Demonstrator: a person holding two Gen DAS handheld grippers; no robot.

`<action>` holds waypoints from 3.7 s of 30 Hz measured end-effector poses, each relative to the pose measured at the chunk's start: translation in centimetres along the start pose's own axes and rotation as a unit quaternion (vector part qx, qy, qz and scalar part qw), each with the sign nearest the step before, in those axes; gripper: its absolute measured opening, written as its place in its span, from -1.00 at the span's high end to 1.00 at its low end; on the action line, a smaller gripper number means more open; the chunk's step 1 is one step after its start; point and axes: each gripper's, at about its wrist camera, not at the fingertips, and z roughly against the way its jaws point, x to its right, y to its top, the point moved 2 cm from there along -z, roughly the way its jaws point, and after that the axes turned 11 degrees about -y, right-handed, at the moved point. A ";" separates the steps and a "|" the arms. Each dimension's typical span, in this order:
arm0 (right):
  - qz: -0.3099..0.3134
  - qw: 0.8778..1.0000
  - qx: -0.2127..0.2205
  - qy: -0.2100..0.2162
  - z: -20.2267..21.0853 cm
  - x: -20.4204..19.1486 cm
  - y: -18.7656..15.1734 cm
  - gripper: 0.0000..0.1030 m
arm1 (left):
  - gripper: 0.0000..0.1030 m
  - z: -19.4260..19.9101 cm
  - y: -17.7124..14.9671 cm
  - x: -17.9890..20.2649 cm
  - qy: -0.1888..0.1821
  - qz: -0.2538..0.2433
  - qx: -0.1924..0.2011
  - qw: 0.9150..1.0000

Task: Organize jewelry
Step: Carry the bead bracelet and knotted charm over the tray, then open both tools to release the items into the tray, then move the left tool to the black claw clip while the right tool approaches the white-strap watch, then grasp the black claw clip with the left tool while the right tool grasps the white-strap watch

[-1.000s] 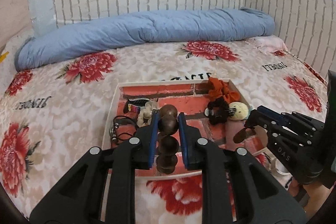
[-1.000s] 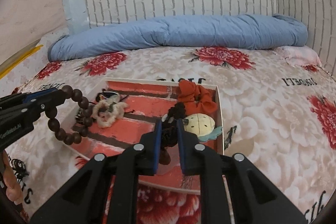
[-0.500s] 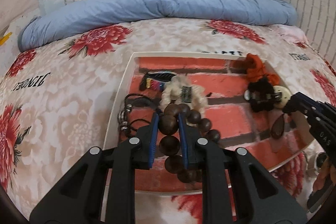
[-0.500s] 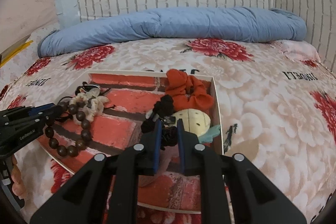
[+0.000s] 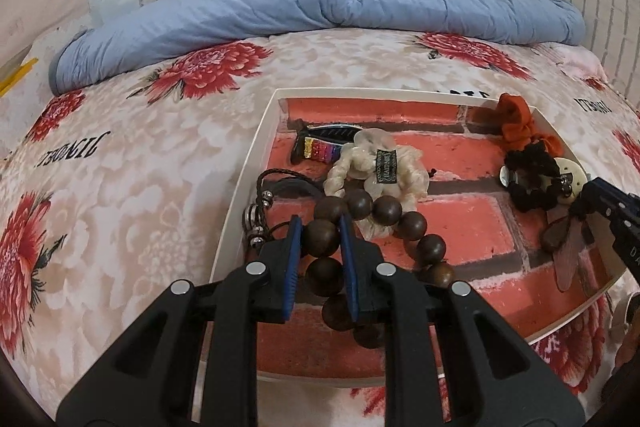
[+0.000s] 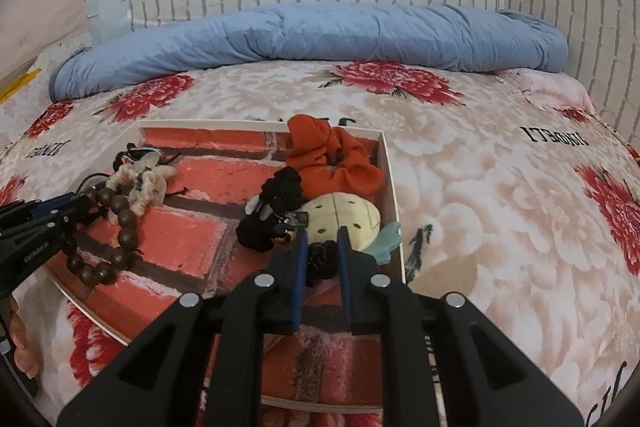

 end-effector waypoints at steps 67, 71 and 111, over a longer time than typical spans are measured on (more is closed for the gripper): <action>0.003 0.998 -0.017 -0.055 10.4 6.4 -9.7 -0.89 | -0.90 16.5 -13.6 -6.0 0.085 0.045 0.012 0.995; -0.010 0.997 -0.042 -0.059 9.1 7.0 -9.9 -0.89 | -0.90 15.7 -14.2 -7.3 0.084 0.058 0.000 0.995; -0.016 0.994 -0.106 -0.037 5.1 7.1 -10.1 -0.23 | -0.21 13.4 -15.9 -10.9 0.065 0.122 -0.051 0.989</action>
